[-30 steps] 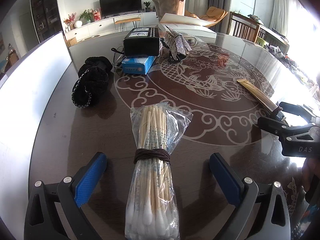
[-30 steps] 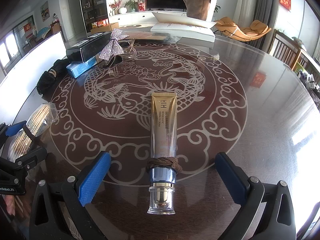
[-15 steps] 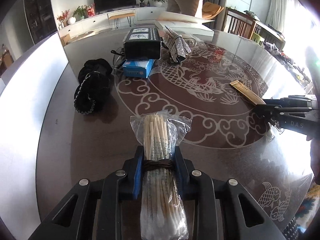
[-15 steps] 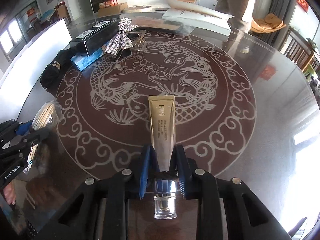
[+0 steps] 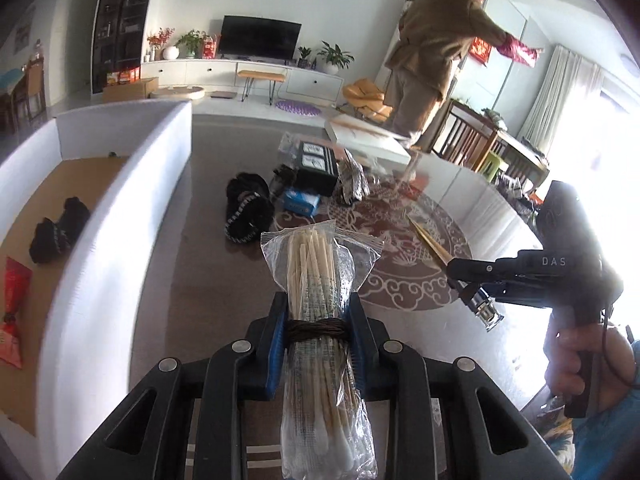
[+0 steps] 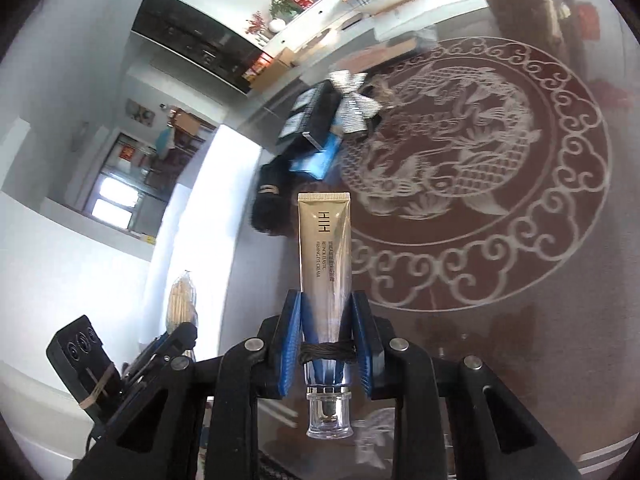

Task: Organize objects
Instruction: 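Carry the tube and swab bundle into the enclosure and release both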

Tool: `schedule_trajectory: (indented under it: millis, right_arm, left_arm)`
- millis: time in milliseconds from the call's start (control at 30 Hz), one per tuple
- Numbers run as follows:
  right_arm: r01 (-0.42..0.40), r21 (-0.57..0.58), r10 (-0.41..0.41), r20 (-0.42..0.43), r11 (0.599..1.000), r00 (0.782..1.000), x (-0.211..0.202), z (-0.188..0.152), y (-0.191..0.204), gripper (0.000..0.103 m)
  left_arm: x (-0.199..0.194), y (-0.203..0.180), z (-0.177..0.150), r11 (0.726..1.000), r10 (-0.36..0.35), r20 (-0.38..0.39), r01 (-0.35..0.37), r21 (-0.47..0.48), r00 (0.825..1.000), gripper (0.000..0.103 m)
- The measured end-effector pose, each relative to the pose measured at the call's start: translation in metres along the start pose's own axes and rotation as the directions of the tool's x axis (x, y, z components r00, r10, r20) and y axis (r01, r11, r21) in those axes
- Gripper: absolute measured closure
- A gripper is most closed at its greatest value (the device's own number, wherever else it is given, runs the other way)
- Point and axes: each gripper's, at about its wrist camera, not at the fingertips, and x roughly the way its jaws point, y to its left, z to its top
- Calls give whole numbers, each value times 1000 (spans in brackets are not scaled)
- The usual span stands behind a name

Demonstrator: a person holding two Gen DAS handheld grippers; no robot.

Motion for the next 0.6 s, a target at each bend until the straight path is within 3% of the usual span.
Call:
schedule_trajectory:
  millis: [100,200,333,467,500,533,567,600]
  right_arm:
    - [-98,-50,98,-18,994,995,17,0,59,77]
    - [-200,-132,194,-59,971,979,45,-2,134,77]
    - [-278,-242,247,-151,930,957,96,-15,225,77]
    - [-284,-341,214,-228,896,950,157,-38,292,77]
    - [-273,-373,189,-248,887,950,175,-44,303,76]
    - [-245,-412,138,-273,878,952,193,-51,313,71]
    - [-200,-448,74,-282,871,956,208,-57,318,64]
    - [-160,-474,29,-272,866,962,216,-61,319,47]
  left_arm:
    - [-37,34,13,998,64,49,-63,-26,997,75]
    - [-66,82,23,981,188,68,-184,-67,980,75]
    - [-84,156,23,927,348,19,-341,-156,937,75]
    - [-81,220,13,848,486,-85,-493,-195,870,73]
    - [-75,236,9,829,505,-138,-523,-199,852,65]
    - [-69,247,6,810,522,-180,-551,-201,834,46]
    - [-65,257,1,787,547,-206,-583,-204,811,36]
    - [-65,262,-4,763,574,-213,-611,-209,790,29]
